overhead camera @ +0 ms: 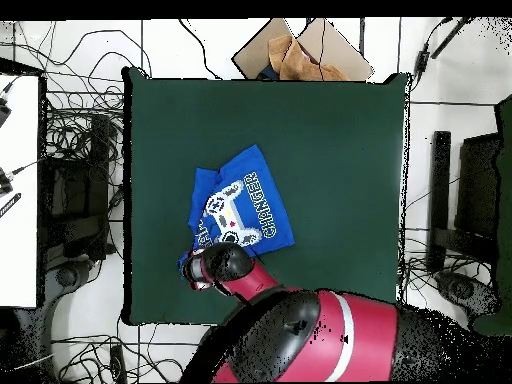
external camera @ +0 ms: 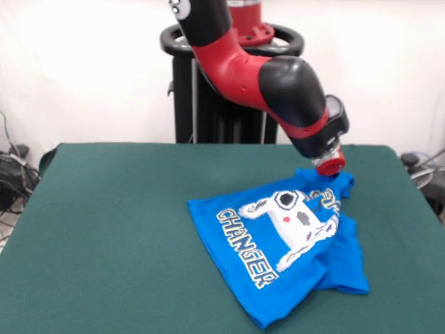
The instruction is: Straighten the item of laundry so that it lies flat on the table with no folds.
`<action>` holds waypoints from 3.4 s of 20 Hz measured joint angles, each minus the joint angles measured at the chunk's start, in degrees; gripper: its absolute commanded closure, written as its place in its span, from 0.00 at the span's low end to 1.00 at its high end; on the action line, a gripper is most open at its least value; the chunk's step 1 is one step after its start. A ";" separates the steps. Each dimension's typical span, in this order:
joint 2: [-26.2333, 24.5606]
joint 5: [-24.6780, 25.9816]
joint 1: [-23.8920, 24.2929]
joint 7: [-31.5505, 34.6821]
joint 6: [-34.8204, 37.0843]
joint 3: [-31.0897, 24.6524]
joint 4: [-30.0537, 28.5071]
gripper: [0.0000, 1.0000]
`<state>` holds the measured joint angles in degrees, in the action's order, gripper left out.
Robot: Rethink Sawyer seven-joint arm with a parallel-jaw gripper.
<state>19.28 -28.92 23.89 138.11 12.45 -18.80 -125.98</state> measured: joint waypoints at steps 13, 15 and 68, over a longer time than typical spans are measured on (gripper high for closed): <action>2.57 0.84 -9.40 0.00 14.41 4.85 3.21 1.00; 2.78 2.31 -13.12 0.00 17.91 8.12 5.79 1.00; -3.95 12.21 -25.48 0.06 21.48 40.01 45.36 1.00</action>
<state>15.33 -16.71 -1.59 138.17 33.94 21.21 -80.62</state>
